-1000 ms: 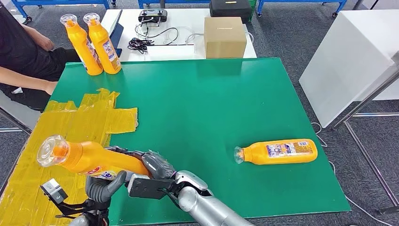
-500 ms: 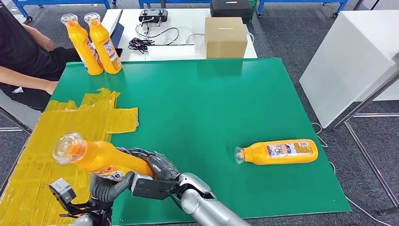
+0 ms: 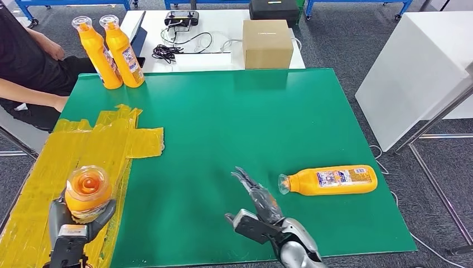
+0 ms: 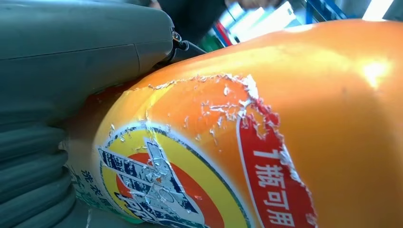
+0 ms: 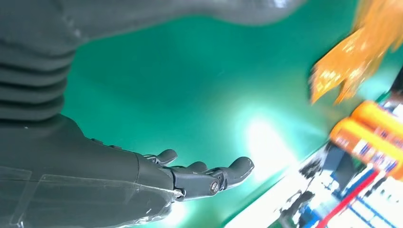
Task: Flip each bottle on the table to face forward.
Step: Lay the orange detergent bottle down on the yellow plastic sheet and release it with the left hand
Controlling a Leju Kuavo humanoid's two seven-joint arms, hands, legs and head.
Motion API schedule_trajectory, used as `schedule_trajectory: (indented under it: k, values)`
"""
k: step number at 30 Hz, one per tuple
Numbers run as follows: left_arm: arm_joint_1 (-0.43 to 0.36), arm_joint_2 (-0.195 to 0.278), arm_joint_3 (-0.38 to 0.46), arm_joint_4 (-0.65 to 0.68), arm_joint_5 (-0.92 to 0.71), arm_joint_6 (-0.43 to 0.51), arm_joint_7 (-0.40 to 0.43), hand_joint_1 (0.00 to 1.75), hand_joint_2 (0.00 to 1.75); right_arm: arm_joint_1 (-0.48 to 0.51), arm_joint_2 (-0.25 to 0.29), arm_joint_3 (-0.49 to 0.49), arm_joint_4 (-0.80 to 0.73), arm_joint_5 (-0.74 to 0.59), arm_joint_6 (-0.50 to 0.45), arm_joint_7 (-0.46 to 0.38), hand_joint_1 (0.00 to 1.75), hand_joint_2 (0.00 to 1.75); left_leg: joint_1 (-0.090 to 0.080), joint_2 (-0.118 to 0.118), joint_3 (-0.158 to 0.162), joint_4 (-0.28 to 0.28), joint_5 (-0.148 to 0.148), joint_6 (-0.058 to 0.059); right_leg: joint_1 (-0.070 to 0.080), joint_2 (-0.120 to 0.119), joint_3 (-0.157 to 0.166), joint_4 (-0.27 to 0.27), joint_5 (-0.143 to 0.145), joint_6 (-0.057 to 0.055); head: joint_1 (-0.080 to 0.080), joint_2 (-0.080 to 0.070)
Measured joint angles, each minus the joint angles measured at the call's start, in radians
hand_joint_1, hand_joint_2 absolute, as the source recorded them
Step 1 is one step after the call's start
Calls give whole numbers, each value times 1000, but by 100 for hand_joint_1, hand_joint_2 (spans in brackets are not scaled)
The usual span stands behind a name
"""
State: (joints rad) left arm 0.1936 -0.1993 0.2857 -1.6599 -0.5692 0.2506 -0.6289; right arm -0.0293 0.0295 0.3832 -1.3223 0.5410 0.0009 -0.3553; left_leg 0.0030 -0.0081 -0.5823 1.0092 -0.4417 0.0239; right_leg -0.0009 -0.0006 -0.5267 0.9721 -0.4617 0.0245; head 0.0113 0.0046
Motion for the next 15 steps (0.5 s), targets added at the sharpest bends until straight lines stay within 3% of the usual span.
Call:
schedule_trajectory:
  k: [8,12,15]
  values:
    - [2,5,74,48,-317,202,79,175,175,119,-110,-87,-186,8,-3,-5,0,0,0,0,0,0,0,0,0,0,0,0,0,0,0,0]
    - [-11,27,82,145,-521,280,179,175,175,164,-166,-122,-262,8,-9,-3,0,0,0,0,0,0,0,0,0,0,0,0,0,0,0,0]
    - [-27,42,85,216,-558,311,193,175,175,191,-202,-156,-312,5,-11,-2,0,0,0,0,0,0,0,0,0,0,1,0,0,0,0,0]
